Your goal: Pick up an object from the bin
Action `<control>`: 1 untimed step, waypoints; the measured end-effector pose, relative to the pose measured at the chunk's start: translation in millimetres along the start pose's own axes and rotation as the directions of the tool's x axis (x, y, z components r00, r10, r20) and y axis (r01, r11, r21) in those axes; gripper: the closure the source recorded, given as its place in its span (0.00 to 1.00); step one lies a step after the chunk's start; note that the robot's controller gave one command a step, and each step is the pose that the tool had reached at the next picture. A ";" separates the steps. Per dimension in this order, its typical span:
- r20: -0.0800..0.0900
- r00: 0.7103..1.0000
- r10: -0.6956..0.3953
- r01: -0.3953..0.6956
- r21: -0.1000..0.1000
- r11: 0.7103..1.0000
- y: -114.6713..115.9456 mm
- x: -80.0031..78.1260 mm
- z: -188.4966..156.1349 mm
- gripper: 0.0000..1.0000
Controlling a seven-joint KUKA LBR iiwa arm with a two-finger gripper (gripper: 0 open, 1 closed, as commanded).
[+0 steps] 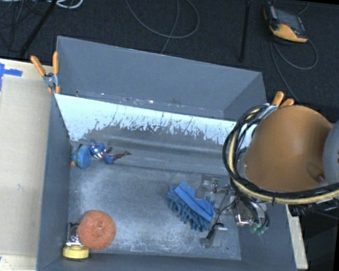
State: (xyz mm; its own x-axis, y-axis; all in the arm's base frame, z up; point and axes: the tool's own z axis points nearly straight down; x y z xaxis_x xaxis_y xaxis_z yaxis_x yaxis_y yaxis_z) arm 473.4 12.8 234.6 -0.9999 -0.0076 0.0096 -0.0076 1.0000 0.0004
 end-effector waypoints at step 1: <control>0.008 1.000 0.001 -0.001 0.000 1.000 -0.1 -1.4 -4.0 0.00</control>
Offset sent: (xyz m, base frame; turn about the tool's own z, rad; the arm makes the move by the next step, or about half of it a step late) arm -0.0011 0.0122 -0.0913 0.0087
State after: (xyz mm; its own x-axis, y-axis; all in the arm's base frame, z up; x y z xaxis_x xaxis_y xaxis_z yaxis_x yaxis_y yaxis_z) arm 474.8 12.7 238.6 -1.0000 -0.0071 0.0015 -0.0071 1.0000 0.0005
